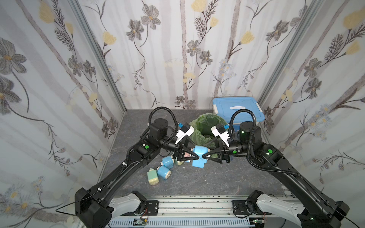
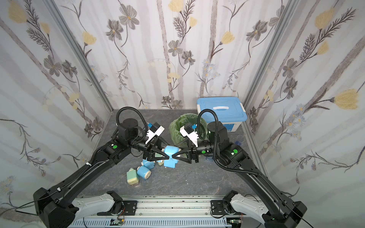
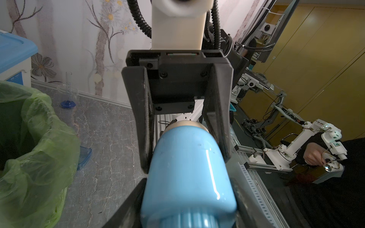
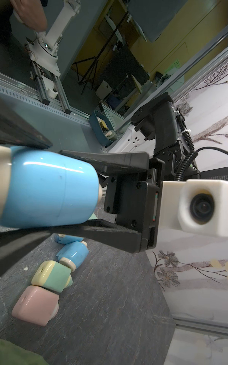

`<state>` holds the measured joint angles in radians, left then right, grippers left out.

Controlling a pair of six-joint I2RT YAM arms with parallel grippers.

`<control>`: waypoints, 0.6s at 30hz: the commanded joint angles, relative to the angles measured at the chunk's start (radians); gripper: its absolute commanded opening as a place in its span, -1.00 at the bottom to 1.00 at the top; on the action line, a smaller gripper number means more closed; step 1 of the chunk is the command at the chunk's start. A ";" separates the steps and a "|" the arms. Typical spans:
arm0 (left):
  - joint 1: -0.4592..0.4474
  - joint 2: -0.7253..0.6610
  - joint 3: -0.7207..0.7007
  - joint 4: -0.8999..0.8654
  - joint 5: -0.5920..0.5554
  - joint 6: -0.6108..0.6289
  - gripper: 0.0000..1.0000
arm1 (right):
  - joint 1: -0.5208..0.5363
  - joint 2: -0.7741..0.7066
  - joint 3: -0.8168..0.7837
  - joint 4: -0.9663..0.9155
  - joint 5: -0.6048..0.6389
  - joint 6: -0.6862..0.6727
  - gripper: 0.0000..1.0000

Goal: Take out the pencil sharpener tray and clean the shavings
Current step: Adjust the pencil sharpener.

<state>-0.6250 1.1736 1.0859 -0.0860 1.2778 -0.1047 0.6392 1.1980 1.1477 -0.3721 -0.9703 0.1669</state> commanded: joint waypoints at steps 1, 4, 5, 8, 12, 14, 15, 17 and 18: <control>-0.001 -0.003 0.014 0.023 0.010 0.032 -0.21 | 0.001 0.014 0.006 -0.036 -0.039 -0.050 0.11; -0.001 0.000 0.014 0.020 0.008 0.034 -0.21 | 0.001 0.016 0.001 -0.044 -0.057 -0.058 0.04; 0.000 0.002 0.014 0.021 0.007 0.034 -0.21 | 0.001 0.016 0.001 -0.049 -0.061 -0.063 0.01; -0.001 0.002 0.016 0.018 0.003 0.034 -0.20 | 0.001 0.017 -0.003 -0.059 -0.076 -0.076 -0.10; -0.001 0.001 0.016 0.018 0.001 0.036 -0.18 | 0.001 0.014 -0.018 -0.056 -0.096 -0.081 -0.26; 0.000 0.001 0.016 0.017 0.004 0.036 -0.18 | 0.001 0.012 -0.026 -0.051 -0.111 -0.080 -0.14; 0.000 0.001 0.016 0.016 0.003 0.037 -0.18 | 0.002 0.011 -0.030 -0.047 -0.111 -0.079 0.01; 0.001 0.000 0.016 0.015 0.004 0.037 -0.18 | 0.002 0.009 -0.034 -0.039 -0.115 -0.077 0.16; -0.001 0.000 0.016 0.013 0.004 0.036 -0.18 | 0.002 0.008 -0.034 -0.031 -0.112 -0.074 0.17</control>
<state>-0.6270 1.1759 1.0870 -0.1535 1.2682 -0.0864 0.6373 1.2041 1.1202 -0.3973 -1.0004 0.1257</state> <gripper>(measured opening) 0.597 0.583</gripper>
